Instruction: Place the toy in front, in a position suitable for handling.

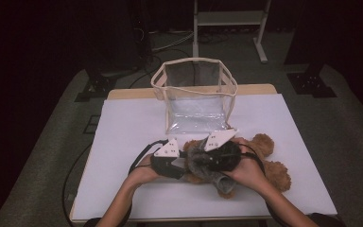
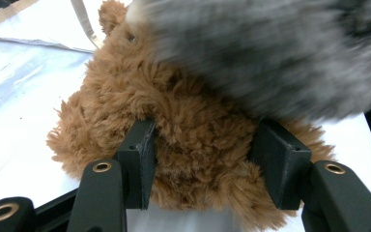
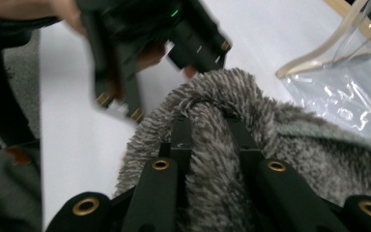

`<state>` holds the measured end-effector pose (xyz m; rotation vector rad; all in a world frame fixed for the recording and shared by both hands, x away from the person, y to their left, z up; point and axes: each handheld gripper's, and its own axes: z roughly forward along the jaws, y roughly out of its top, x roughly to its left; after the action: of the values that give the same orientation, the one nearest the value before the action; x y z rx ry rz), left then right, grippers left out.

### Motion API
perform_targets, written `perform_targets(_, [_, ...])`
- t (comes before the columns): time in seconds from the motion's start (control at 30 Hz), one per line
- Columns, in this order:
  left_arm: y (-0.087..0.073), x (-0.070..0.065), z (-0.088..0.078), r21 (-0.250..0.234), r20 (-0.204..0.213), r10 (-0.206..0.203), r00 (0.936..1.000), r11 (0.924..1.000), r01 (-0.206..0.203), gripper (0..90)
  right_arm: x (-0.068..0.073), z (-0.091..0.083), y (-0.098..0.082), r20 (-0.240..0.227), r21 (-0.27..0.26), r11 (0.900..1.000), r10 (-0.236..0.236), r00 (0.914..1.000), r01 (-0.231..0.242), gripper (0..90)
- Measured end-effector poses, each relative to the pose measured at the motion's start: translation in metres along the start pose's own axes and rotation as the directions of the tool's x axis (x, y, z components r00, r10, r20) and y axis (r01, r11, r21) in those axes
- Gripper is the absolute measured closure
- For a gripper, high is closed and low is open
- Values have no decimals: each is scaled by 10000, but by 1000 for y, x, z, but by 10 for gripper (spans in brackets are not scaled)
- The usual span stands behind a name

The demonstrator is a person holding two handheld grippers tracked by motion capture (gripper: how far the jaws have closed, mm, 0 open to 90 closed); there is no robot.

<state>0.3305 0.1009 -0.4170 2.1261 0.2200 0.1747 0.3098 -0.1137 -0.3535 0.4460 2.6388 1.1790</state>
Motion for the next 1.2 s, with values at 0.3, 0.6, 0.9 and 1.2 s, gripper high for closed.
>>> perform_targets(0.3, [0, -4, -4, 85, 401, 378, 9985, 9992, -382, 404, -37, -5, 13, 316, -89, 9980, 624, 9975, -622, 761])
perform_targets(0.6, [4, -7, -4, -165, 363, 356, 9987, 9993, -350, 414, -20, -15, 0, -818, 105, 9959, 908, 9925, -902, 763])
perform_targets(0.9, [3, -13, -4, 406, 595, 1147, 9916, 9923, -1173, 418, -42, 29, 9, -962, 716, 9877, 1453, 9847, -1387, 763])
perform_targets(1.2, [3, -13, -5, 400, 781, 1195, 9898, 9916, -1228, 412, -58, -6, -11, -412, 359, 9780, 2068, 9775, -2054, 765])
